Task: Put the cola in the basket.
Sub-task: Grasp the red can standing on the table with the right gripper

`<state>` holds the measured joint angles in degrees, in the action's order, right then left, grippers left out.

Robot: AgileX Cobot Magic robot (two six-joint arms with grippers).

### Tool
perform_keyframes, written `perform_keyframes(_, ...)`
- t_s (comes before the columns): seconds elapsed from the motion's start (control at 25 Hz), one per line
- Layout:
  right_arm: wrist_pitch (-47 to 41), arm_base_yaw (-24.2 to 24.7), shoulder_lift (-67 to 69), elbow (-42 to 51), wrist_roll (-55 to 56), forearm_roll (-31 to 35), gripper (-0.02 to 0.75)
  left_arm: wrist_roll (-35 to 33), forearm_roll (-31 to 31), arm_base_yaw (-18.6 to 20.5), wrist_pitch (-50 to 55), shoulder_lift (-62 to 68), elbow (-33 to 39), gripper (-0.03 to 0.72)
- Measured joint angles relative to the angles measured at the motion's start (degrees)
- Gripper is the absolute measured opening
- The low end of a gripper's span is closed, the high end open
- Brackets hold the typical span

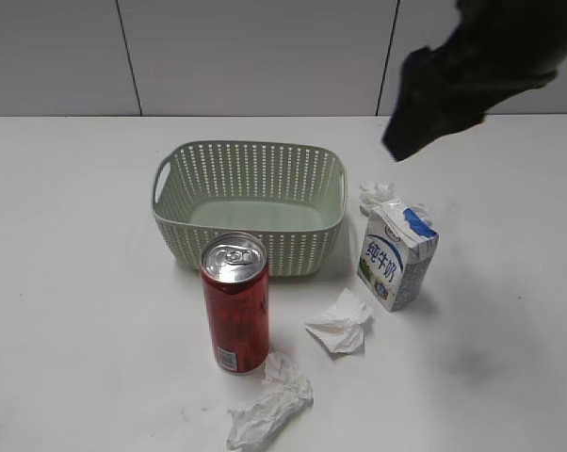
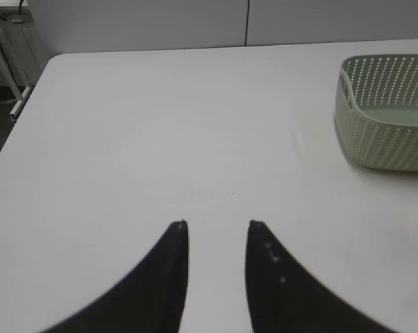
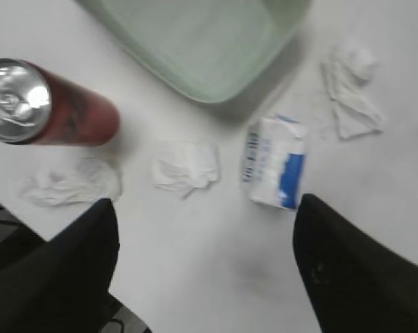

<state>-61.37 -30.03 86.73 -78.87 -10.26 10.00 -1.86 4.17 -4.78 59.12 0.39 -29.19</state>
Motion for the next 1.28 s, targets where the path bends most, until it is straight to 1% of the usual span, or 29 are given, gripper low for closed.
perform_keyframes(0.16,-0.4,-8.4,4.5,-3.3,1.2,2.3,0.59,0.0,0.0,0.0,0.0,0.0,0.0,0.229)
perform_keyframes(0.28,-0.7,-13.7,8.0,-4.8,1.3,2.4,0.59,0.0,0.0,0.0,0.0,0.0,0.0,0.229)
perform_keyframes(0.48,-1.0,-20.0,14.5,-8.1,1.4,0.9,0.59,0.0,0.0,0.0,0.0,0.0,0.0,0.229)
perform_keyframes(0.68,-1.1,-21.2,19.7,-11.2,1.4,0.4,0.59,0.0,0.0,0.0,0.0,0.0,0.0,0.229)
perform_keyframes(0.8,-1.1,-21.2,22.0,-12.2,1.4,-2.2,0.59,0.0,0.0,0.0,0.0,0.0,0.0,0.229)
perform_keyframes(0.92,-1.1,-21.2,23.1,-12.4,1.4,-2.9,0.59,0.0,0.0,0.0,0.0,0.0,0.0,0.229)
perform_keyframes(1.28,-0.9,-21.2,25.9,-12.7,1.4,-1.7,0.591,0.0,0.0,0.0,0.0,0.0,0.0,0.229)
